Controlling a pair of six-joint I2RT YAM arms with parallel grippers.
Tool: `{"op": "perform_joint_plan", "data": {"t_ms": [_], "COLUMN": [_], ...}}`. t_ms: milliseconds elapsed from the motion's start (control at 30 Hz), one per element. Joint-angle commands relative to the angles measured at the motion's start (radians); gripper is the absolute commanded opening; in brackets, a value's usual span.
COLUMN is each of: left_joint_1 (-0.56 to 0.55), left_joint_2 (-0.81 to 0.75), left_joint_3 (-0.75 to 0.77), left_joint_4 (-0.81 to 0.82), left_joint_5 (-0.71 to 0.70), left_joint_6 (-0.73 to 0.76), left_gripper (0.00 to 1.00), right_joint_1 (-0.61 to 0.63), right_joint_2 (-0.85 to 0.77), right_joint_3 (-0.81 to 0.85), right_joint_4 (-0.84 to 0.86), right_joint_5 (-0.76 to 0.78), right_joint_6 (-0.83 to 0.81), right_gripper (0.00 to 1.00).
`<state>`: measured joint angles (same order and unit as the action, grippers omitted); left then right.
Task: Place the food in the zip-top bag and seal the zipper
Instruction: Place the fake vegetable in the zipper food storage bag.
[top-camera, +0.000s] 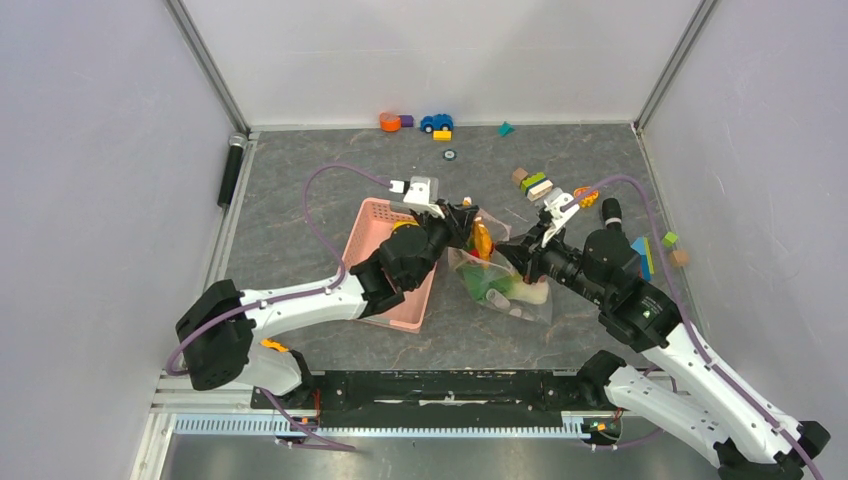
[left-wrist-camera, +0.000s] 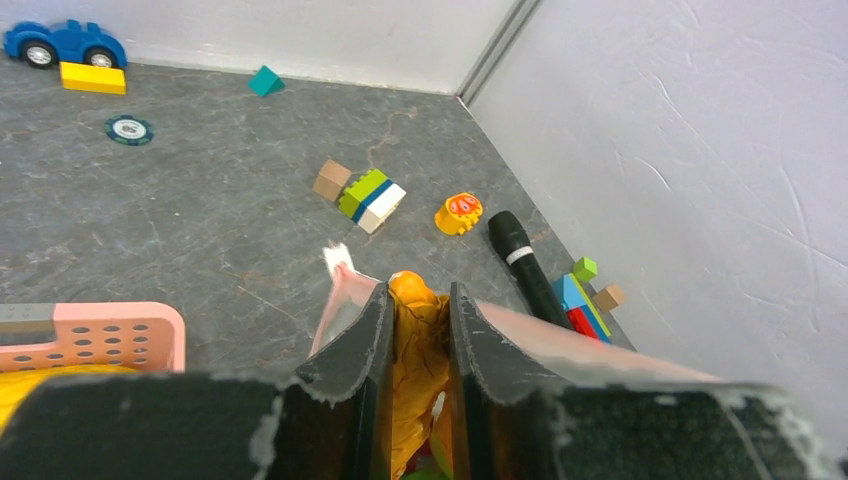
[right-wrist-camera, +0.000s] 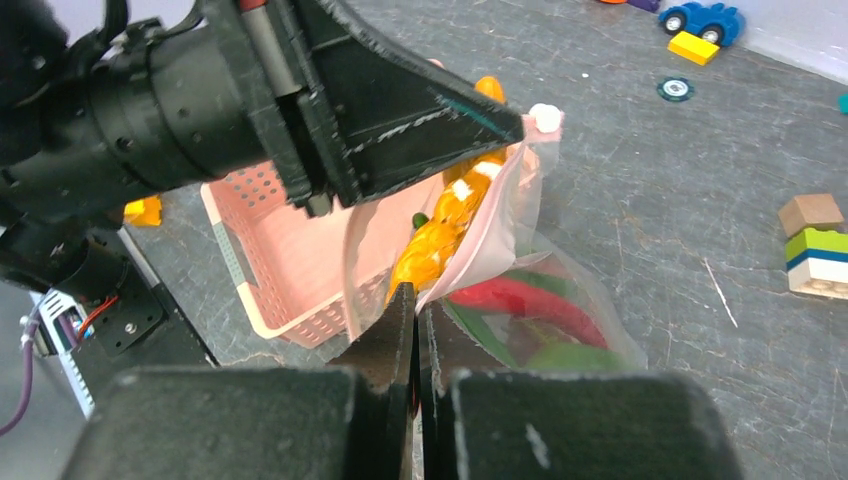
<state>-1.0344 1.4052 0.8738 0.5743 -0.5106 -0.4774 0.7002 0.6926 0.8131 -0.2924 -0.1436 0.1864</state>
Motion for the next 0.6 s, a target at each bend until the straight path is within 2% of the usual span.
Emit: {"op": "perform_joint_plan", "data": {"t_ms": [0, 100, 233, 300, 333, 367, 400, 467, 567], "left_joint_1": [-0.051, -0.081, -0.114, -0.126, -0.128, -0.13, -0.131, -0.132, -0.133], "left_joint_2": [-0.019, -0.03, -0.034, -0.029, -0.027, -0.026, -0.031, -0.047, -0.092], "left_joint_3": [-0.013, -0.028, -0.027, -0.022, -0.015, -0.007, 0.001, 0.01, 0.022], "left_joint_4": [0.026, 0.036, 0.027, 0.026, 0.017, 0.002, -0.014, -0.043, -0.106], "left_joint_5": [-0.035, -0.035, -0.035, -0.048, -0.05, -0.051, -0.05, -0.044, -0.039], "left_joint_6": [0.045, 0.051, 0.072, 0.081, 0.084, 0.085, 0.088, 0.096, 0.099], "left_gripper": [0.02, 0.04, 0.23, 0.43, 0.63, 0.76, 0.85, 0.94, 1.0], "right_joint_1": [0.001, 0.002, 0.001, 0.002, 0.002, 0.001, 0.002, 0.002, 0.002], "right_joint_2": [-0.018, -0.015, -0.006, -0.001, 0.003, 0.006, 0.006, 0.006, 0.001], "right_joint_3": [0.046, 0.047, 0.057, 0.061, 0.063, 0.065, 0.064, 0.064, 0.066], "right_joint_4": [0.098, 0.098, 0.099, 0.098, 0.1, 0.098, 0.097, 0.097, 0.09], "right_joint_5": [0.11, 0.176, 0.188, 0.183, 0.181, 0.178, 0.178, 0.179, 0.193], "right_joint_6": [0.038, 0.053, 0.057, 0.059, 0.06, 0.06, 0.059, 0.06, 0.053], "right_gripper": [0.02, 0.02, 0.05, 0.06, 0.07, 0.07, 0.07, 0.07, 0.07]}}
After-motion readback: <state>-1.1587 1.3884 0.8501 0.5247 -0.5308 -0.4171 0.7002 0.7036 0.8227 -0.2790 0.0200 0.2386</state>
